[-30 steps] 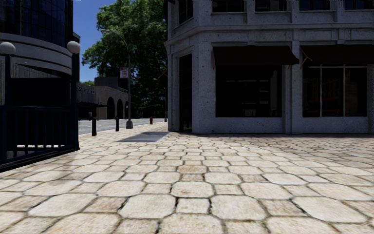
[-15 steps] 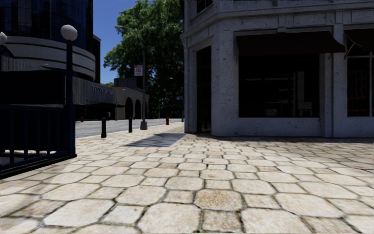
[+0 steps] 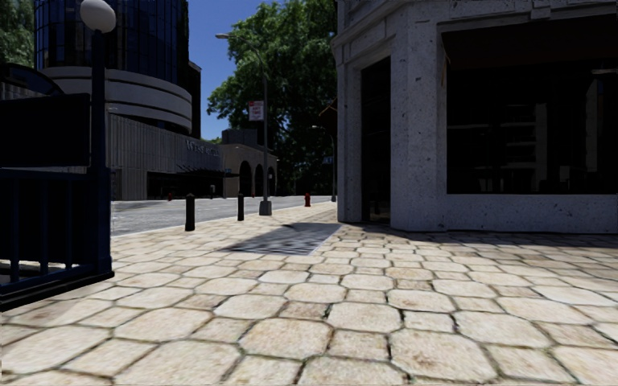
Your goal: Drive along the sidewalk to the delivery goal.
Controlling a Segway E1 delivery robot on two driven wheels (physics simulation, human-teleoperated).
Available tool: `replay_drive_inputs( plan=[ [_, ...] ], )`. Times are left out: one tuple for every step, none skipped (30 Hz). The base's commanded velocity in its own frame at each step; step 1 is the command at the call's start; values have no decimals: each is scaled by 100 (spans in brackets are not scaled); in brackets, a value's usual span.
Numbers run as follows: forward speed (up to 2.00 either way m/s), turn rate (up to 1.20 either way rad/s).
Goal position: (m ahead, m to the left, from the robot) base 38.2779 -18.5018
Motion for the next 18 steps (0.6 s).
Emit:
replay_drive_inputs(
  plan=[
    [200, 35],
    [200, 35],
    [200, 35],
    [200, 35],
    [200, 35],
    [200, 35],
    [200, 35],
    [200, 35],
    [200, 35],
    [200, 35],
    [200, 0],
    [200, 0],
    [200, 0],
    [200, 0],
    [200, 0],
    [200, 0],
    [200, 0],
    [200, 0]
  ],
)
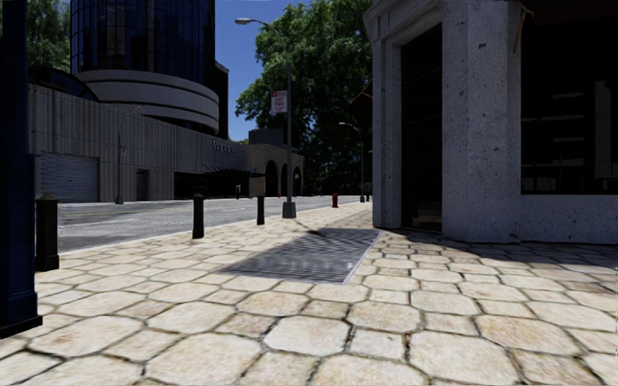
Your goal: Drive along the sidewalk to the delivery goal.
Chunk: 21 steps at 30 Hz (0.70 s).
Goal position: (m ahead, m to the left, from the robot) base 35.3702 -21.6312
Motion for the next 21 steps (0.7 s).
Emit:
replay_drive_inputs(
  plan=[
    [200, 0],
    [200, 0],
    [200, 0],
    [200, 0],
    [200, 0],
    [200, 0],
    [200, 0],
    [200, 0],
    [200, 0],
    [200, 0],
    [200, 0],
    [200, 0],
    [200, 0],
    [200, 0],
    [200, 0],
    [200, 0],
    [200, 0],
    [200, 0],
    [200, 0],
    [200, 0],
    [200, 0]
  ],
)
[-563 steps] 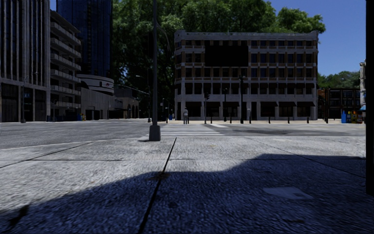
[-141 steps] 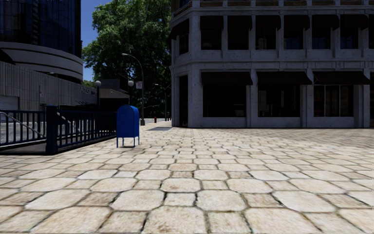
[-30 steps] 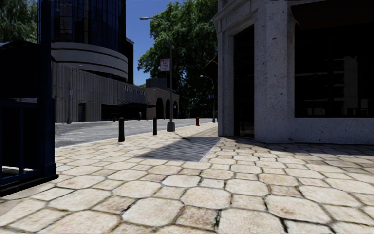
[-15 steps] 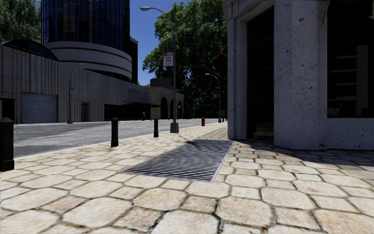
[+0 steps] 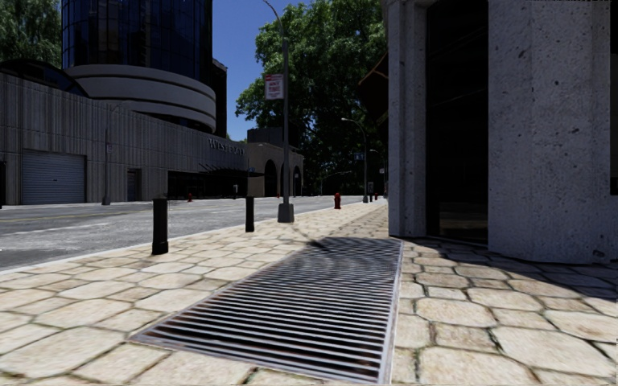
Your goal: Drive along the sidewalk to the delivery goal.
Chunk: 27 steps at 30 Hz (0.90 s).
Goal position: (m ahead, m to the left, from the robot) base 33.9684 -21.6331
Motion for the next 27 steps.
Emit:
replay_drive_inputs(
  plan=[
    [200, 0],
    [200, 0],
    [200, 0],
    [200, 0],
    [200, 0],
    [200, 0],
    [200, 0],
    [200, 0],
    [200, 0],
    [200, 0],
    [200, 0],
    [200, 0],
    [200, 0],
    [200, 0],
    [200, 0],
    [200, 0],
    [200, 0],
    [200, 0],
    [200, 0],
    [200, 0],
    [200, 0],
    [200, 0],
    [200, 0],
    [200, 0],
    [200, 0],
    [200, 0],
    [200, 0]
  ],
)
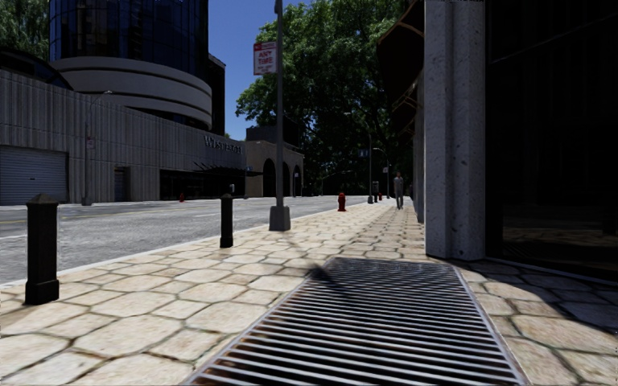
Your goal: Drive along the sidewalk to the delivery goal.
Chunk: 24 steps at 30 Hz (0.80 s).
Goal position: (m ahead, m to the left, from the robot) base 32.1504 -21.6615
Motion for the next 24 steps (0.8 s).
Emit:
replay_drive_inputs(
  plan=[
    [200, 0],
    [200, 0],
    [200, 0],
    [200, 0],
    [200, 0],
    [200, 0],
    [200, 0],
    [200, 0],
    [200, 0],
    [200, 0],
    [200, 0],
    [200, 0],
    [200, 0],
    [200, 0],
    [200, 0],
    [200, 0],
    [200, 0],
    [200, 0],
    [200, 0],
    [200, 0],
    [200, 0],
    [200, 0],
    [200, 0],
    [200, 0]
  ],
)
